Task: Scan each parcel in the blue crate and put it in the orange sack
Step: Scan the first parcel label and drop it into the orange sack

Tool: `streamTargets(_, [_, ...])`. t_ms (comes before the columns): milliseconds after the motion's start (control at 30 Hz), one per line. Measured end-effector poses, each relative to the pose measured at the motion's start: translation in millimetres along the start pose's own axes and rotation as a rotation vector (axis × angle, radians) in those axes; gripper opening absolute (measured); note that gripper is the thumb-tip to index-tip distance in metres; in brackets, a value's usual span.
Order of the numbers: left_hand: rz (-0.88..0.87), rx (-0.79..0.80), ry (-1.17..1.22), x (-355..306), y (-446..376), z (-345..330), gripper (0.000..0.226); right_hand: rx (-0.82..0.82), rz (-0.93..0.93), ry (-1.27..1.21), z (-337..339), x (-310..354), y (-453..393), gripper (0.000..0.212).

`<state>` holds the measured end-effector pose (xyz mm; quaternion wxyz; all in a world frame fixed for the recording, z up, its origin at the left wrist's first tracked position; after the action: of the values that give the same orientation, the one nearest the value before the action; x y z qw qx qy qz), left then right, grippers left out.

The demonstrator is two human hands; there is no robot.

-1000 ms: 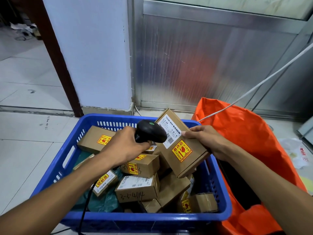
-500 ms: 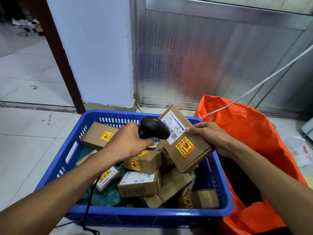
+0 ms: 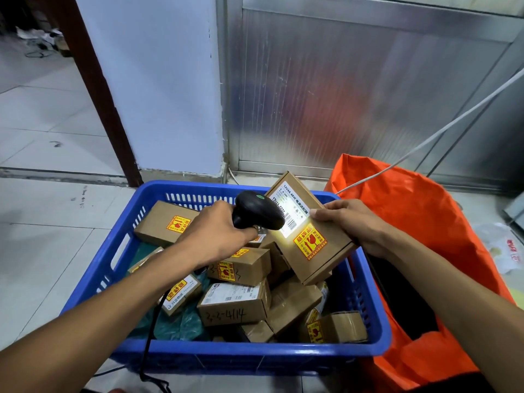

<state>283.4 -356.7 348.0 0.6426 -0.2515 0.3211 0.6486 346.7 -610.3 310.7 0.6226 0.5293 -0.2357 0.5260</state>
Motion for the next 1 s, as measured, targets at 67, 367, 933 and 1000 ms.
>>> streamTargets(67, [-0.003, 0.003, 0.004, 0.9, -0.8, -0.3, 0.013, 0.001, -0.005, -0.003, 0.4, -1.1, -0.7, 0.041])
streamTargets(367, [-0.006, 0.02, 0.02, 1.6, -1.1, -2.9, 0.014, 0.002, -0.004, 0.003, 0.1, 2.0, 3.0, 0.039])
streamTargets(933, [0.004, 0.024, -0.008, -0.6, 1.8, -2.0, 0.013, -0.009, -0.014, -0.003, -1.1, -0.4, 1.9, 0.038])
streamTargets(1000, [0.0, 0.017, -0.018, -1.7, 1.8, -1.5, 0.015, -0.018, -0.017, -0.004, 0.6, -1.2, 2.0, 0.038])
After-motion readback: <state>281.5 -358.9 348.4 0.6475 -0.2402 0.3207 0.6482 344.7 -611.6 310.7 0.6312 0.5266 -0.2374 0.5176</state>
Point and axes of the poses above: each hand's wrist, its own y-axis away from the middle knuckle, its own z-axis out of the back of the hand, x = y × z, the point moved 7 cm from there along -y, towards the middle knuckle, and after that the axes turned 3 degrees about -z, right-handed, at the moved point
